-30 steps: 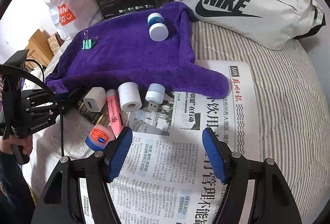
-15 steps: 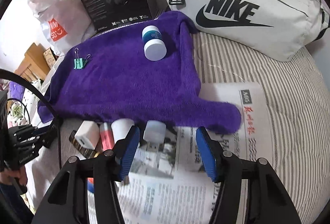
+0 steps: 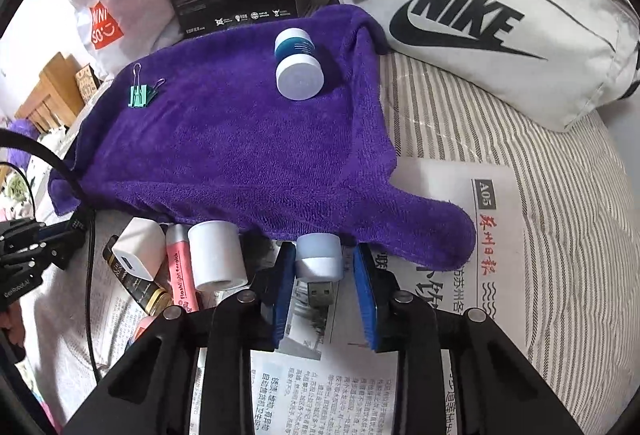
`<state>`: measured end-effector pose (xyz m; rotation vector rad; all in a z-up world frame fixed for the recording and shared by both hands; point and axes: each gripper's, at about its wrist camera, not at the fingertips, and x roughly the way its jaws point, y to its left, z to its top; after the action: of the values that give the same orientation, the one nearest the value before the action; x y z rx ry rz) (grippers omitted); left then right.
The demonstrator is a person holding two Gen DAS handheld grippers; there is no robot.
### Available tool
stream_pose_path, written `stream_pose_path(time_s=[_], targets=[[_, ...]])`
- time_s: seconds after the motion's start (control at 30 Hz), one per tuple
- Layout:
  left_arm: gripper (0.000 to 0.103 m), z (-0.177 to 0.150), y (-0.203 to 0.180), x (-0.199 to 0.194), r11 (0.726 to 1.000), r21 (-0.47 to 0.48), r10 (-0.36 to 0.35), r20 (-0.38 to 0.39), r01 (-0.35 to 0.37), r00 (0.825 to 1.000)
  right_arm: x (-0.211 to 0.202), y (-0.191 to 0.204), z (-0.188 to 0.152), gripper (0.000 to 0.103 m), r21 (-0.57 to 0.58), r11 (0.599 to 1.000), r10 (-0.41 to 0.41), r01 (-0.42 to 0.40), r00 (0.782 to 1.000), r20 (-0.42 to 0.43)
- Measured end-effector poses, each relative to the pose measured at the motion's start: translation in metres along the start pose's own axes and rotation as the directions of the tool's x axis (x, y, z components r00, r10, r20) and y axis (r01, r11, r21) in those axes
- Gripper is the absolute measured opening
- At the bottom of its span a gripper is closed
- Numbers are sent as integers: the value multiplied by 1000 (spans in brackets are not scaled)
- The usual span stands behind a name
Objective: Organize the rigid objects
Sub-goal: 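Grasp the black marker with the left gripper while the right gripper grasps the small white-blue bottle, then carry the marker and small bottle onto the purple towel and release both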
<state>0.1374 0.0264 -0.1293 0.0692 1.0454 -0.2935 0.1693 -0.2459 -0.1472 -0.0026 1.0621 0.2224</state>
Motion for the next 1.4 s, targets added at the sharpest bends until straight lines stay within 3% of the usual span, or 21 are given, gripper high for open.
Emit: stream_pose_path(time_s=[0.17, 0.8, 0.93, 1.13, 1.4], targets=[[15, -1, 1, 1, 1000, -11, 1, 6, -1, 1000, 2, 11, -3, 28, -71, 996, -51, 53, 998, 30], [15, -6, 6, -19, 999, -35, -14, 18, 14, 1000, -29, 0, -14, 26, -50, 998, 31, -29, 999, 30], [15, -5, 2, -5, 1000, -18, 3, -22, -3, 1000, -24, 1, -16, 25, -51, 998, 36, -36, 999, 14], [12, 0, -4, 0, 999, 11, 36, -19, -36, 999, -23, 2, -18, 24, -49, 997, 51, -51, 999, 16], [12, -2, -2, -3, 1000, 7, 28, -22, -28, 999, -20, 0, -18, 24, -55, 996, 68, -67, 997, 19]])
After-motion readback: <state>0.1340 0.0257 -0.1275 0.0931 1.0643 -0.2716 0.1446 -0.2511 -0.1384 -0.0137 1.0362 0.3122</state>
